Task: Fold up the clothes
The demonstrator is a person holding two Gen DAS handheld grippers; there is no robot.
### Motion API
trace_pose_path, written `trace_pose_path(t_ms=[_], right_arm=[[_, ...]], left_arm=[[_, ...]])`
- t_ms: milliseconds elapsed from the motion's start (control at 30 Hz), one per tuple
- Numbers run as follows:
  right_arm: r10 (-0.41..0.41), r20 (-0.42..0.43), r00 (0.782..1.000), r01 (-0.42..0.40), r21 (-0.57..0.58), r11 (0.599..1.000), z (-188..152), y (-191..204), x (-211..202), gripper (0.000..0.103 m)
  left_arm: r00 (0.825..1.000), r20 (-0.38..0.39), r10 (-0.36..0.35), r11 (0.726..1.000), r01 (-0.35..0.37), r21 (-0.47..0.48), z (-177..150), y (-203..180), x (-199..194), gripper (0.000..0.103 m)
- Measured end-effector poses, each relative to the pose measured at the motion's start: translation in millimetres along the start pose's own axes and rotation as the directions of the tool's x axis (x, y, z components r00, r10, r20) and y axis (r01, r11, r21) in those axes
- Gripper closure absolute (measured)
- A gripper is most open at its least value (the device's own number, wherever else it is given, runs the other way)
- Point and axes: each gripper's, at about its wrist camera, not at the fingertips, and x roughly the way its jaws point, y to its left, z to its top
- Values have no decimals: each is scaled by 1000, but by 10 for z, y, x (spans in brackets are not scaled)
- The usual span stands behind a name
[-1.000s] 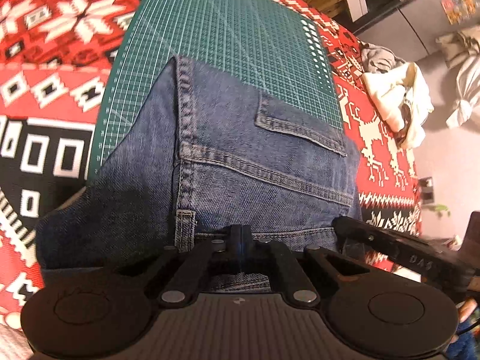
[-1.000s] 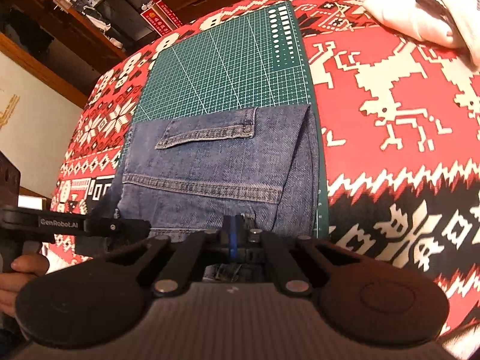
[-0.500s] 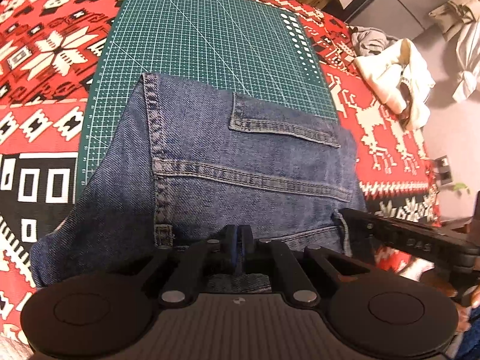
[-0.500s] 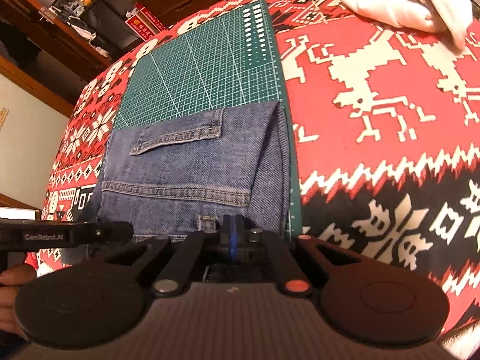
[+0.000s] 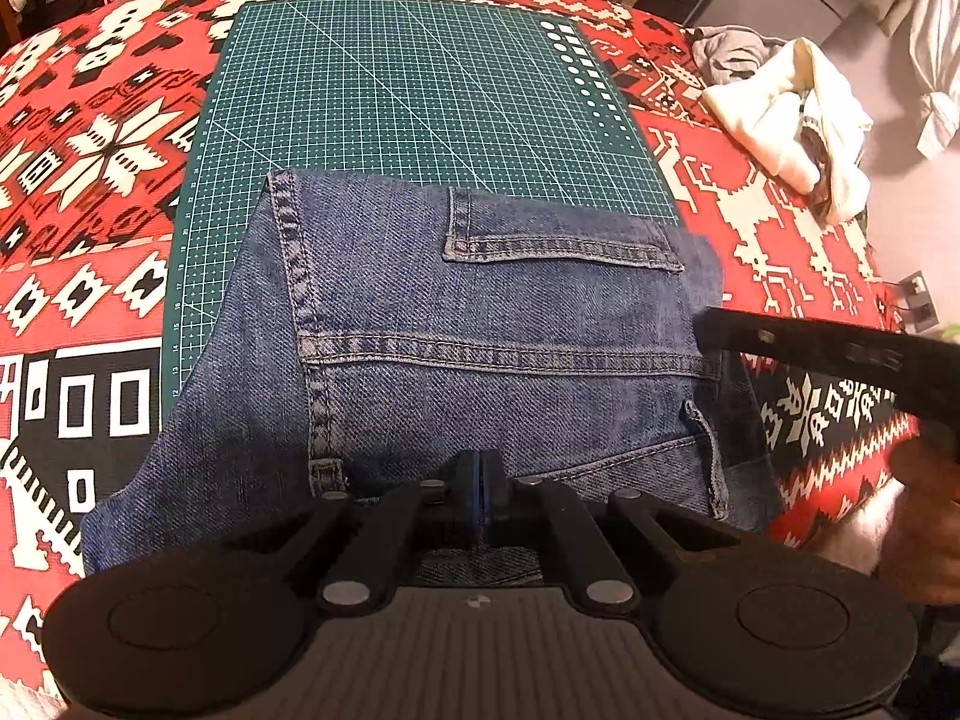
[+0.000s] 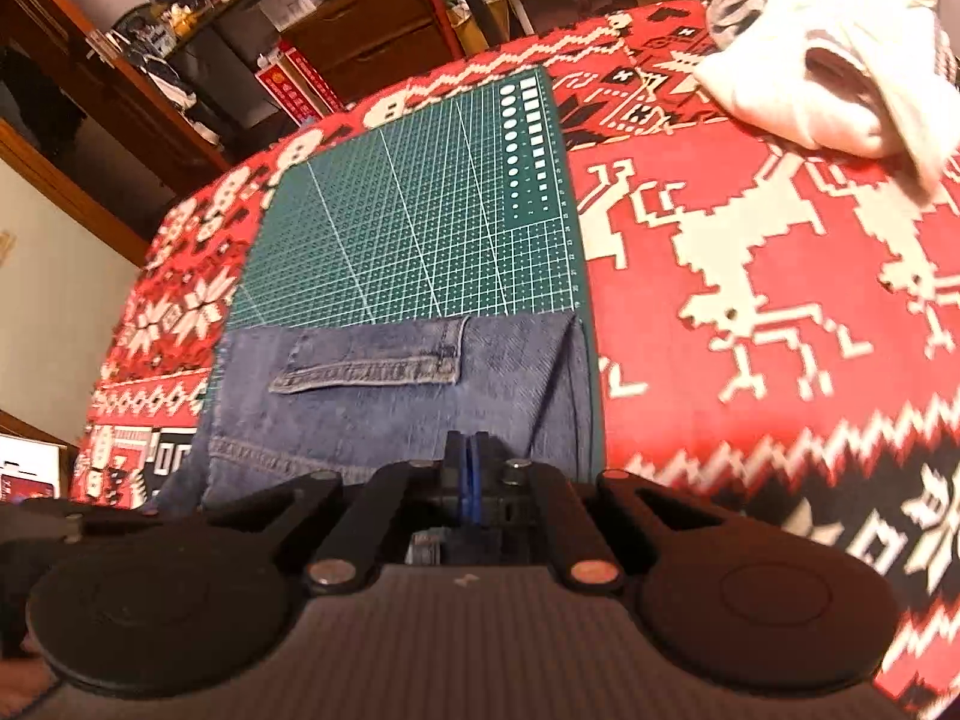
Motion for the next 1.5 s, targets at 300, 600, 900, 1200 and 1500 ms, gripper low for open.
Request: trace_pose_path(t_ms=[300,600,900,1200,1500], right_arm=[[-19,28,999,20,-43,999,-130,-46,44,103],[16,35,999,-16,2,1000,-160,-142,36,103],[36,35,999,-36,11,999,-166,-177,36,103],[-29,93,995,33,-50,998,-120,-114,-143,101],[-51,112,992,60,-76,995,158,-11,156,101]], left_arm=[[996,45,-79,993,83,-83,77,167,-170,99],[982,167,-92,975,123,-187,598,537,-256,99],[991,130,-32,968,63,-242,648,693,62,100],[988,151,31,975,3,-221,615,611,-24,101],[988,151,-12,979,42,-197,675,450,-25,101]])
